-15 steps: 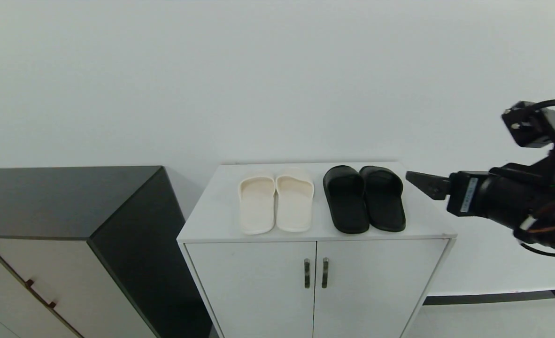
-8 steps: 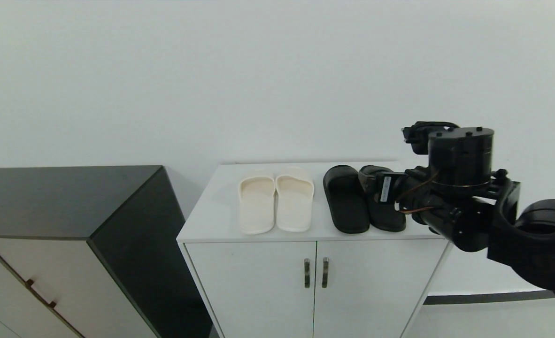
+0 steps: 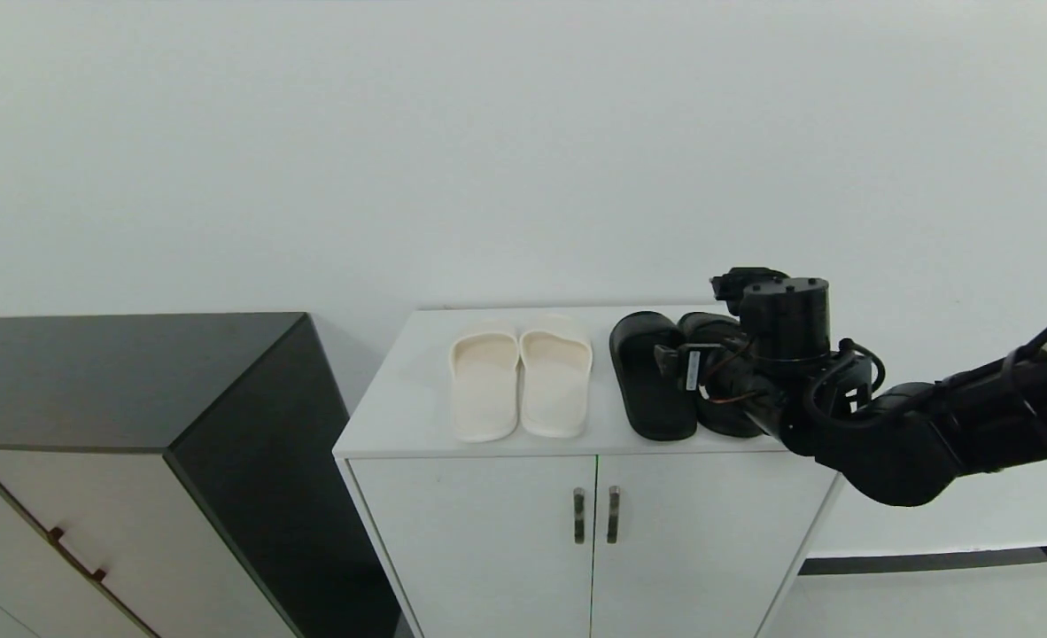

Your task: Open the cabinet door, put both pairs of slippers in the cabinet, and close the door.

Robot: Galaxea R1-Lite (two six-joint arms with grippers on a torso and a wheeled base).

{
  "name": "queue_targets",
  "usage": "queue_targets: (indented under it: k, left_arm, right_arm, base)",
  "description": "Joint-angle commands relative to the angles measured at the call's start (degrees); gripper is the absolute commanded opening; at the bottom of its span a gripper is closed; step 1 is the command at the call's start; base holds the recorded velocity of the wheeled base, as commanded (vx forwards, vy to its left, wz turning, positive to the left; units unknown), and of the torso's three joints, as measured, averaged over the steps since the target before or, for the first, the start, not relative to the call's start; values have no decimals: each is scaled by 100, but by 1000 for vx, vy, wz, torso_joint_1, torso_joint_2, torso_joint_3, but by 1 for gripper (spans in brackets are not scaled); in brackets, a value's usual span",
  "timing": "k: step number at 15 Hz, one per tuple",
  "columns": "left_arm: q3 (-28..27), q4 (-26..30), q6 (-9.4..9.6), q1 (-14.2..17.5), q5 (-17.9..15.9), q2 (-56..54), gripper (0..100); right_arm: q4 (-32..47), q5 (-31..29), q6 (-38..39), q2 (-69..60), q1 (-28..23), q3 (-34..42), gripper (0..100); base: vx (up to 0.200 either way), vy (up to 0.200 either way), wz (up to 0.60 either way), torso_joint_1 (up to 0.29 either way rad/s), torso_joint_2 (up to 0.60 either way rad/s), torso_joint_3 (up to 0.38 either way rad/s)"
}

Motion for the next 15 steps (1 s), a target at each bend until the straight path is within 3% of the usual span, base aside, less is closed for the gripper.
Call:
queue_targets:
  k: [1,15]
  left_arm:
    - [1,-2,-4,7,1,-1,0]
    - [1,-2,-13,-1,1,8,0]
  right_arm:
    - [-1,-5,-8,413,-115,-285,100]
    - [69,-23,-438,1653,-493,-1937,100]
  base:
    - [0,0,0,0,0,0]
    - [0,0,0,0,0,0]
